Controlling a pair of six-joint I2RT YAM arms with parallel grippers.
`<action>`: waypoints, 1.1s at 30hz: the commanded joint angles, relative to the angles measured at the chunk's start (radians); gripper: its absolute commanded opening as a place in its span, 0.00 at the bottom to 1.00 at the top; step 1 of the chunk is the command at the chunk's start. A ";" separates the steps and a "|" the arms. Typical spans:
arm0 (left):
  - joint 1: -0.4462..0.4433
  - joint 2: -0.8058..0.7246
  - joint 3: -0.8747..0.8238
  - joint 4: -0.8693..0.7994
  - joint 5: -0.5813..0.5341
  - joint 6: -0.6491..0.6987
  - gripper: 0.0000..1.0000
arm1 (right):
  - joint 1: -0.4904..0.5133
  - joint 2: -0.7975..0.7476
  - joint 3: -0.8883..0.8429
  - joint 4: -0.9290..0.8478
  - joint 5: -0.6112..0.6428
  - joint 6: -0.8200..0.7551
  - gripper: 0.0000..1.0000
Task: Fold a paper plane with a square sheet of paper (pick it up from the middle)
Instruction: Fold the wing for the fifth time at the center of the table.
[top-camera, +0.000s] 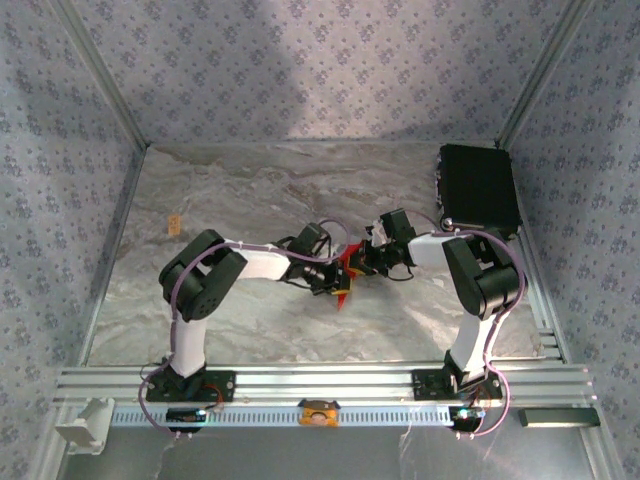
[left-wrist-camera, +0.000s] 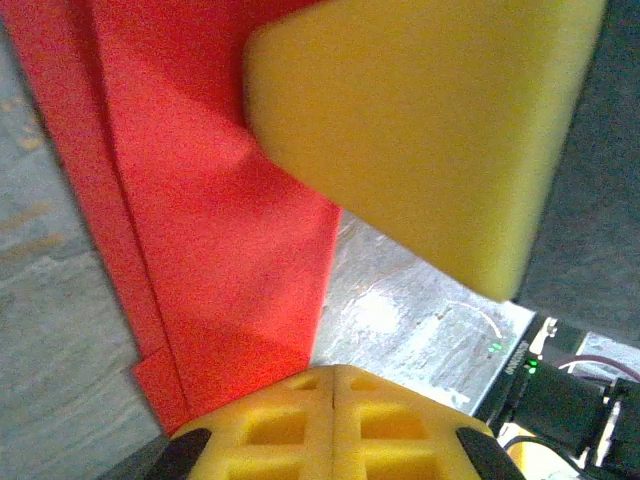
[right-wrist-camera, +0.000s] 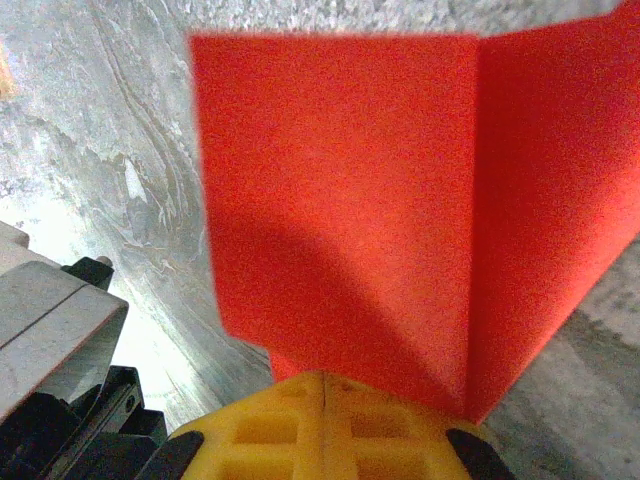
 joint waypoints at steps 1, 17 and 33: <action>-0.019 0.016 0.009 -0.130 -0.042 0.066 0.04 | -0.007 0.022 -0.032 -0.072 0.128 -0.014 0.07; -0.073 -0.073 -0.051 -0.273 -0.073 0.148 0.05 | -0.006 0.024 -0.031 -0.079 0.128 -0.013 0.06; -0.093 -0.224 -0.194 -0.223 -0.070 0.141 0.04 | -0.003 0.023 -0.027 -0.078 0.128 -0.011 0.07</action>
